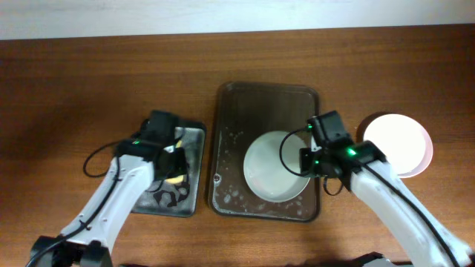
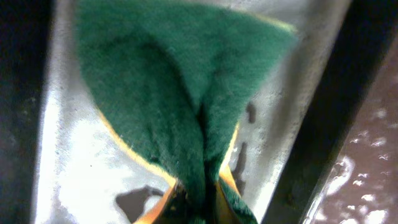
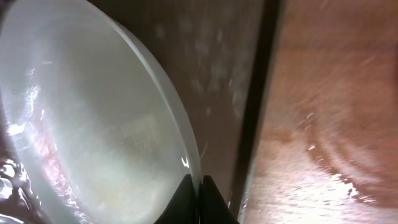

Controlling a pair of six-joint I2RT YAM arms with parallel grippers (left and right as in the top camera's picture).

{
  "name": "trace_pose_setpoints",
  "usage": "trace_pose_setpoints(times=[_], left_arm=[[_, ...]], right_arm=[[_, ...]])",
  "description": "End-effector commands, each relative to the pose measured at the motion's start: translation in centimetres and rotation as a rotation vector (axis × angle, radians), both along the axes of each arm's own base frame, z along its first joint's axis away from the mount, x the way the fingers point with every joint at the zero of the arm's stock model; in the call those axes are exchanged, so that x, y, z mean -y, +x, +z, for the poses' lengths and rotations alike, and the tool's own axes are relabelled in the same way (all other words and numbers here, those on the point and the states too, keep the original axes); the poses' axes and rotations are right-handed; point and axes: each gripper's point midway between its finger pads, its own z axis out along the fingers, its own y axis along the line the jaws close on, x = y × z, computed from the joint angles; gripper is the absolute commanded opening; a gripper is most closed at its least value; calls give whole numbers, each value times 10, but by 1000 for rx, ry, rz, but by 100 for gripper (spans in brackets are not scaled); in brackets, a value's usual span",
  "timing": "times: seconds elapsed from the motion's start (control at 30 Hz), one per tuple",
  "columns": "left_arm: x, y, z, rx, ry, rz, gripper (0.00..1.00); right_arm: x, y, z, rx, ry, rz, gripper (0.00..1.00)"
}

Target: Clean dirty plates on tray and stack at the side

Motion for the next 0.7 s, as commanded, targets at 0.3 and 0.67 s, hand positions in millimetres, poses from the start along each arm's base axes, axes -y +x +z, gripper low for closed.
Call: trace_pose_setpoints(times=[0.3, 0.67], left_arm=[[38, 6, 62, 224, -370, -228, 0], [11, -13, 41, 142, -219, -165, 0]], right_arm=[[6, -3, 99, 492, -525, 91, 4], [-38, -37, 160, 832, -783, 181, 4]])
